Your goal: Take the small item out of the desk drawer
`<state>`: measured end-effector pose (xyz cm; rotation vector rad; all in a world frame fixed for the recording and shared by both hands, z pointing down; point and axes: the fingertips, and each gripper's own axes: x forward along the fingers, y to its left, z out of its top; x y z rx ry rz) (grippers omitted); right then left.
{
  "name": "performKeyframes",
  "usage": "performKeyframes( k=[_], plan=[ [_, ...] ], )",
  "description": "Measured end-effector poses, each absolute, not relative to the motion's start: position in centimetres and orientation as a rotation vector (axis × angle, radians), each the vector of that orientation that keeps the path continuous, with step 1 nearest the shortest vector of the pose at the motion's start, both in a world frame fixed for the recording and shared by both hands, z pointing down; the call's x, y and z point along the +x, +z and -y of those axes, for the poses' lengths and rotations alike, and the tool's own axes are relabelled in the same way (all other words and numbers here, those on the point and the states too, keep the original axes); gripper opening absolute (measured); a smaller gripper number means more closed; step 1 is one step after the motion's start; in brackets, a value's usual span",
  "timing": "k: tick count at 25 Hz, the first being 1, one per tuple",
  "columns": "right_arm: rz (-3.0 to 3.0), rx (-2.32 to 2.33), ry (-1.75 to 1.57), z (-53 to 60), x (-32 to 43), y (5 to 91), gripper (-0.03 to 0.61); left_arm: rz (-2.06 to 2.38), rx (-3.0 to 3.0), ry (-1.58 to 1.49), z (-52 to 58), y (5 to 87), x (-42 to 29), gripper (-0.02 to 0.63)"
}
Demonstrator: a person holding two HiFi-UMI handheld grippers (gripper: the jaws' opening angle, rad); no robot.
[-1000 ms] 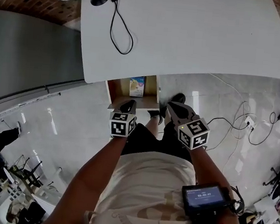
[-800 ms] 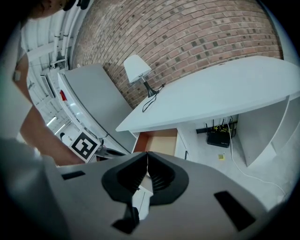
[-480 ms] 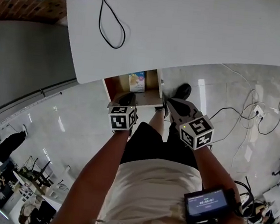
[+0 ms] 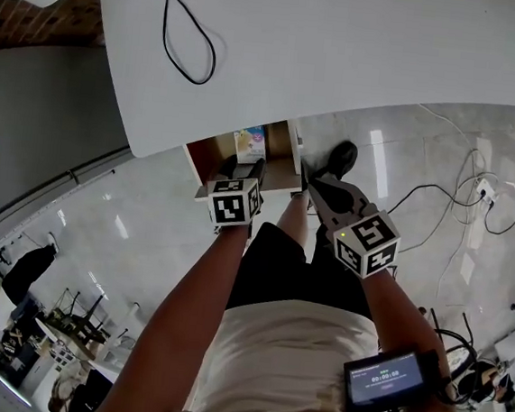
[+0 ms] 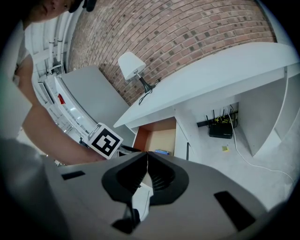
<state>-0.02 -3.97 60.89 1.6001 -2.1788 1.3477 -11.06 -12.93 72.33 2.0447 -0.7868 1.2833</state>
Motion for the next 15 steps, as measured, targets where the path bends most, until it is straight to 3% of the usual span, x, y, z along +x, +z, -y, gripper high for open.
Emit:
performKeyframes(
  k=[2, 5, 15],
  plan=[
    [2.181, 1.607, 1.352, 4.0, 0.0, 60.9, 0.006, 0.814, 2.047, 1.297, 13.2, 72.7, -10.9, 0.326],
    [2.178, 1.626, 1.363, 4.3, 0.5, 61.2, 0.006, 0.85, 2.039, 1.305, 13.9, 73.3, -10.7, 0.359],
    [2.142, 1.706, 1.397, 4.5, 1.9, 62.4, 0.006, 0.85, 2.026, 1.35, 14.8, 75.3, -11.2, 0.373]
  ],
)
